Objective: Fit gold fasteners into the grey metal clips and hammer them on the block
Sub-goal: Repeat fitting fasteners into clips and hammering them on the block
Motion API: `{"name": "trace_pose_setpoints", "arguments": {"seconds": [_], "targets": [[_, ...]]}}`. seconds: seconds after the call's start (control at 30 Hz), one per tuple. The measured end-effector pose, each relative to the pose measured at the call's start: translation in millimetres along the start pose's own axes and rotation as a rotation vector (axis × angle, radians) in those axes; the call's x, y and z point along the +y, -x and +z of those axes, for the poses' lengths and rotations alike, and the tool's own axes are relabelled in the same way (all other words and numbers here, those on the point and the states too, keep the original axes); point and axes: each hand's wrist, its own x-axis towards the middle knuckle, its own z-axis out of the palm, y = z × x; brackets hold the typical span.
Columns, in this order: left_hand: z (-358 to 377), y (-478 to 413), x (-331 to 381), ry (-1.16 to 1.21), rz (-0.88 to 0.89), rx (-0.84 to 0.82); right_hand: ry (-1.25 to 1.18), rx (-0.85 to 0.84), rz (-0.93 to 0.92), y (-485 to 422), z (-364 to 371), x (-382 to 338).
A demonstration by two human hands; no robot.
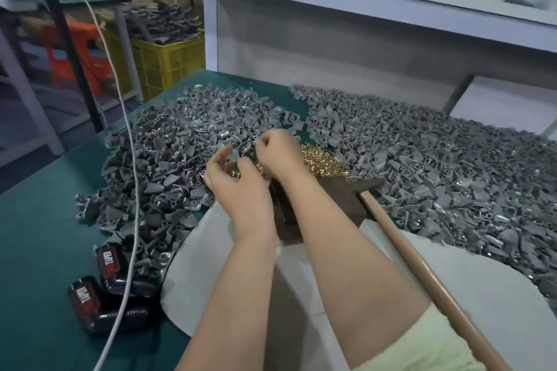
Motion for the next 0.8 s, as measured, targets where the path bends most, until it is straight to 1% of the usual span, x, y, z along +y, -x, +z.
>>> {"name": "trace_pose_setpoints", "arguments": {"seconds": [0.07,0.13,0.2,0.27,0.33,0.4,0.47,0.53,0.63,0.7,0.73,0.8], "targets": [[0,3,0,-0.061,0.050,-0.081,-0.236,0.083,0.031,8,-23,4],[1,9,1,-0.130,0.123,-0.204,-0.453,0.031,0.088,20,-47,13],[5,15,3,-0.176,0.184,-0.357,-0.742,-0.044,0.135,37,-68,24],[8,21,4,-0.232,0.248,-0.518,-0.998,-0.082,0.159,55,-84,36],[10,28,4,-0.297,0.303,-0.647,-1.170,-0.107,0.196,70,-93,46],[11,33,3,-0.328,0.330,-0.714,-1.274,-0.094,0.245,82,-96,54],[12,35,2,-0.346,0.329,-0.735,-1.262,-0.063,0.270,90,-96,59],[12,35,1,-0.357,0.292,-0.747,-1.149,-0.048,0.227,98,-94,63],[12,36,0,-0.368,0.280,-0.749,-0.876,0.009,0.096,107,-93,68],[12,36,0,-0.370,0.287,-0.745,-0.607,0.115,-0.025,109,-92,70],[12,36,0,-0.364,0.285,-0.747,-0.514,0.165,-0.059,109,-91,70],[12,36,1,-0.342,0.275,-0.745,-0.467,0.220,-0.039,108,-89,70]]}}
